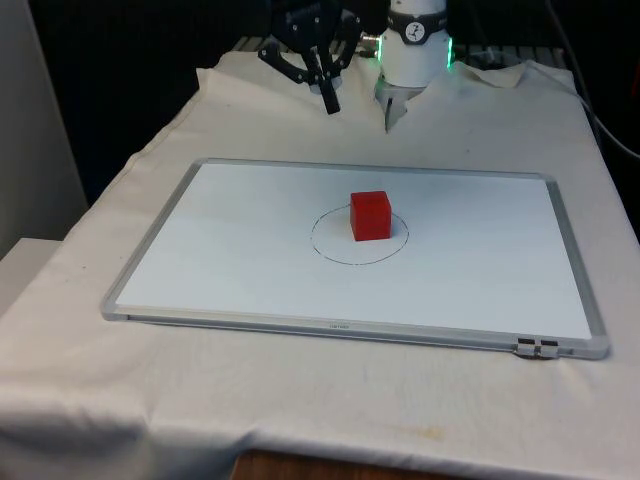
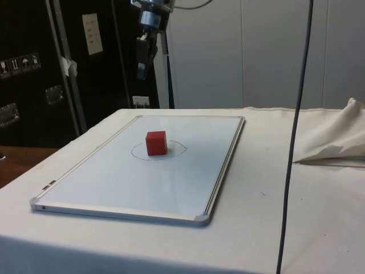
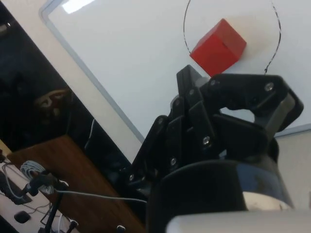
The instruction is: Push the cube into the marked area.
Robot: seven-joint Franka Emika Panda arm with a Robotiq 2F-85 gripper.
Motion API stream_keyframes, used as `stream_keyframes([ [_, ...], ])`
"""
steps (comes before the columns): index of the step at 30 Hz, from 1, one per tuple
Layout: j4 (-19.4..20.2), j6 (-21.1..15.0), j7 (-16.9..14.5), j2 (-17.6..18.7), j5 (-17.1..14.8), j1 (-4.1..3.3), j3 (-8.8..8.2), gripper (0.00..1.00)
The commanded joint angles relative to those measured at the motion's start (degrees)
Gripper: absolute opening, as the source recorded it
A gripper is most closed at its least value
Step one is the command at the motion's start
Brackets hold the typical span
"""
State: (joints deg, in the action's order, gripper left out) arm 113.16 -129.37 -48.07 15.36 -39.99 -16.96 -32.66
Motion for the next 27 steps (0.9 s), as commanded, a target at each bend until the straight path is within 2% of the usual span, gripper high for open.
stream_keyframes([
  [1,-0.17,-0.06,1.55,-0.17,1.15,-0.34,-0.40,0.00],
  [2,-0.11,0.00,0.40,-0.11,0.06,0.00,-0.06,0.00],
  [4,-0.57,-0.23,2.92,-0.57,1.60,-0.40,-0.46,0.00],
  [10,-1.20,-0.57,5.67,-1.20,2.75,-0.34,-0.40,0.00],
  [11,-1.26,-0.11,4.87,-1.20,2.01,0.00,-0.06,0.00],
  [12,-1.26,-0.63,6.07,-1.20,2.81,-0.34,-0.40,0.00],
  [19,-1.60,-1.60,8.59,-1.20,2.81,-0.34,-0.40,0.00],
  [20,-1.66,-0.97,7.51,-1.26,2.01,-0.06,-0.11,0.00],
  [21,-1.55,-2.06,9.05,-1.15,2.81,-0.34,-0.40,0.00],
  [27,-1.26,-4.24,9.51,-1.03,2.81,-0.52,-0.34,0.00],
])
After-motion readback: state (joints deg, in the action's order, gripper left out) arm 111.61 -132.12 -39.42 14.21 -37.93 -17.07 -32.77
